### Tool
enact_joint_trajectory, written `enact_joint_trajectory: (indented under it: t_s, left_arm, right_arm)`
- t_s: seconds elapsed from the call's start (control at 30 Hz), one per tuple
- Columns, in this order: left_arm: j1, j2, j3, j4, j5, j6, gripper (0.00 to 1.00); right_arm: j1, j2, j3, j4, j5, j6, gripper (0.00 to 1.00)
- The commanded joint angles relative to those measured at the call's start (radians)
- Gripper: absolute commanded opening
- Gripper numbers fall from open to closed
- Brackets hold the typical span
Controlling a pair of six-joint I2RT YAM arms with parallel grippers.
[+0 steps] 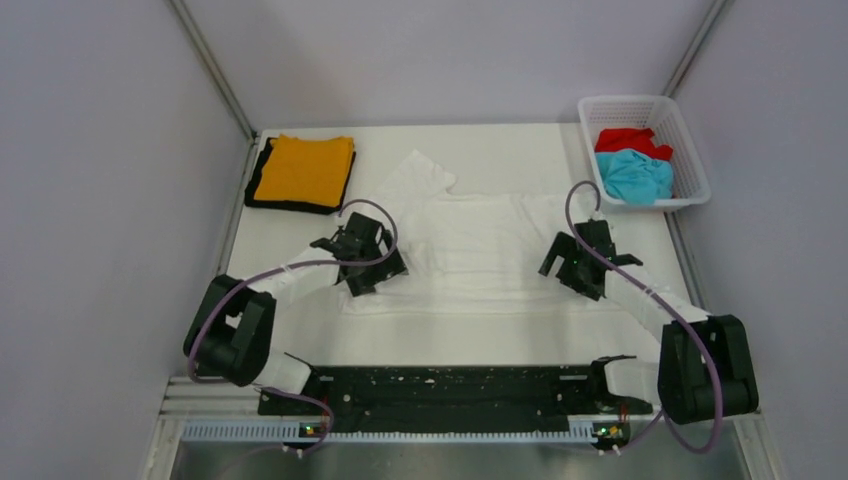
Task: Fold and stack the t-shirts
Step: Fold the flattened tshirt in 1/3 of the way, then grab the side of the flattened tshirt furthest away from the robot with both arms
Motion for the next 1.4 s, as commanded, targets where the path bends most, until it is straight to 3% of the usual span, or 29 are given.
enact_joint_trajectory:
  t_s: [0.0,0.2,0.57,0.97,1.17,1.37]
  left_arm:
    - [-0.06,-0.072,-0.13,-0.189,-0.137,-0.111,0.99]
    - [-0.186,-0.212,-0.18,-0.334,-0.243,-0.277,0.99]
    - [-0.19,-0.277,-0.221,-0.356,-0.301,-0.327,0.99]
    - [-0.19,-0.385,-0.227,-0.523,-0.347,-0.394,0.99]
    - [-0.19,-0.407,-0.128,-0.533,-0.368,-0.335,0.99]
    - [-0.189,-0.376,0.093,-0.566,-0.478,-0.224,0.99]
  right_arm:
    - [0.007,-0.06,-0.054,-0.251,-0.032,0.048,0.99]
    - [0.011,-0.184,-0.092,-0.289,-0.088,0.088,0.99]
    - [0.084,-0.324,-0.152,-0.348,-0.131,0.247,0.99]
    - [0.086,-0.46,-0.155,-0.346,-0.129,0.228,0.99]
    - [0.085,-0.508,-0.053,-0.337,-0.102,0.167,0.99]
    - [0.086,-0.459,0.118,-0.332,0.058,0.09,0.99]
